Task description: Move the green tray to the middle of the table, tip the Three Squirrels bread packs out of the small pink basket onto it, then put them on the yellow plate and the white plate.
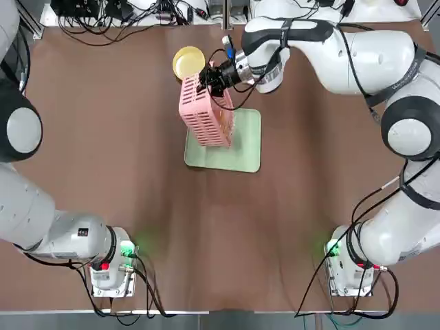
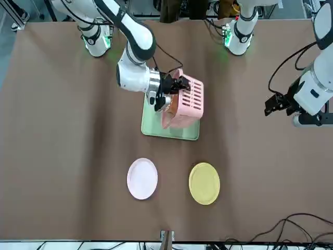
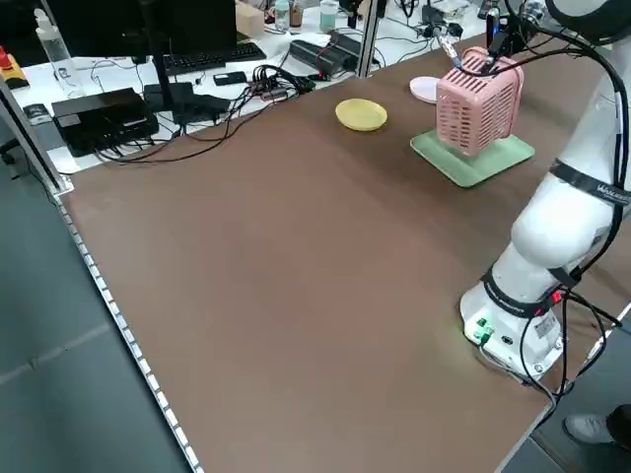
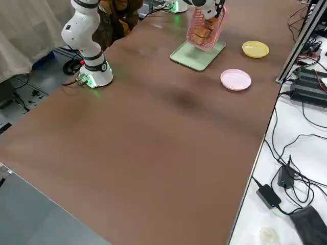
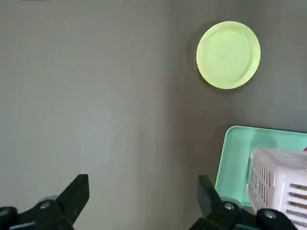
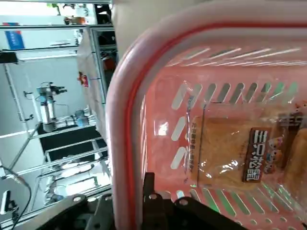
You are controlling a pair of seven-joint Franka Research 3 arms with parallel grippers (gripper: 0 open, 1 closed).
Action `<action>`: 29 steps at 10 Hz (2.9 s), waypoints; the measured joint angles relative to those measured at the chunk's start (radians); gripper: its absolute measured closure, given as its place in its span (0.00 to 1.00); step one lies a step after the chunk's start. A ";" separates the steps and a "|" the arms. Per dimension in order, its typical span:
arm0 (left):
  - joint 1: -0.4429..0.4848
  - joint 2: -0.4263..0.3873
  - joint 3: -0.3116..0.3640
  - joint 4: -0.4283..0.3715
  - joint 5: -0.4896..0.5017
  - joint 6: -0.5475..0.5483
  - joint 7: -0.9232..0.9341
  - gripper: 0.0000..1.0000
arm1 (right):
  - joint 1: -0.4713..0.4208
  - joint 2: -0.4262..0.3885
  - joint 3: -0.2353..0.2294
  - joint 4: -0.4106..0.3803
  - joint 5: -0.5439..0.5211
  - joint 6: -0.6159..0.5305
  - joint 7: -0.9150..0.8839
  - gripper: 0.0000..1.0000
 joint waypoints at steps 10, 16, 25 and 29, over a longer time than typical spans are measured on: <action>0.007 0.002 0.001 -0.001 0.000 -0.004 0.000 0.00 | 0.009 0.011 -0.014 -0.076 0.591 -0.136 -0.712 0.93; 0.027 0.003 -0.003 -0.002 0.000 -0.006 0.000 0.00 | -0.024 0.014 -0.095 -0.202 0.635 -0.395 -0.899 0.93; 0.022 0.012 -0.010 -0.006 0.033 -0.008 0.000 0.00 | -0.031 0.027 -0.110 -0.258 0.728 -0.598 -1.058 0.93; 0.018 0.012 -0.011 -0.006 0.037 -0.008 0.000 0.00 | -0.042 0.096 -0.138 -0.258 0.728 -0.716 -1.123 0.93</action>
